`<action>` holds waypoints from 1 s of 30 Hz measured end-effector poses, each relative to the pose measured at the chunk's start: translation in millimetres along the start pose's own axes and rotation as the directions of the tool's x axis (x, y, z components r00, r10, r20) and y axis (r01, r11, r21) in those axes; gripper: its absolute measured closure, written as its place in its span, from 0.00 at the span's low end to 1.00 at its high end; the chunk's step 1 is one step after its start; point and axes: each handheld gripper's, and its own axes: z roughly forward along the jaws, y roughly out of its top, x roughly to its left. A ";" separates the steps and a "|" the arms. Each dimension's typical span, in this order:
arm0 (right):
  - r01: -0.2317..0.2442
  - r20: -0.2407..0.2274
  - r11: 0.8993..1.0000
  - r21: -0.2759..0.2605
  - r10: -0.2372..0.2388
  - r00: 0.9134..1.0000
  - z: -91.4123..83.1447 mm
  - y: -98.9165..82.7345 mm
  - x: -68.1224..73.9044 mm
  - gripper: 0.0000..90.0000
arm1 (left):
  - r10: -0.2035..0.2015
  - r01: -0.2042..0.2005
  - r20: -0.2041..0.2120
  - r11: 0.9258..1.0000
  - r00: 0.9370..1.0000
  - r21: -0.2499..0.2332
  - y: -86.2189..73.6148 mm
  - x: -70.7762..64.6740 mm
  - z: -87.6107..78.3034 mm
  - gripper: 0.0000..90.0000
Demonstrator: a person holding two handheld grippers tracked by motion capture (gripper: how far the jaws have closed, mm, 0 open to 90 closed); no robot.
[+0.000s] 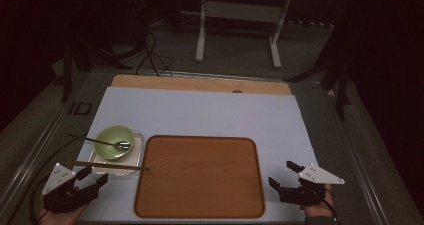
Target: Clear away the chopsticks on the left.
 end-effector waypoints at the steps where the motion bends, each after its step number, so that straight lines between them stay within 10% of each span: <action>1: -0.002 -0.001 1.000 -0.005 0.002 1.000 -0.4 -0.1 0.4 0.15 | 0.001 -0.001 -0.001 1.000 1.000 -0.001 0.0 -0.1 -0.1 0.42; 30: -0.008 -0.001 1.000 -0.010 0.008 1.000 1.4 1.6 -2.0 0.15 | 0.085 -0.085 0.004 0.996 0.996 0.024 3.4 7.0 15.1 0.41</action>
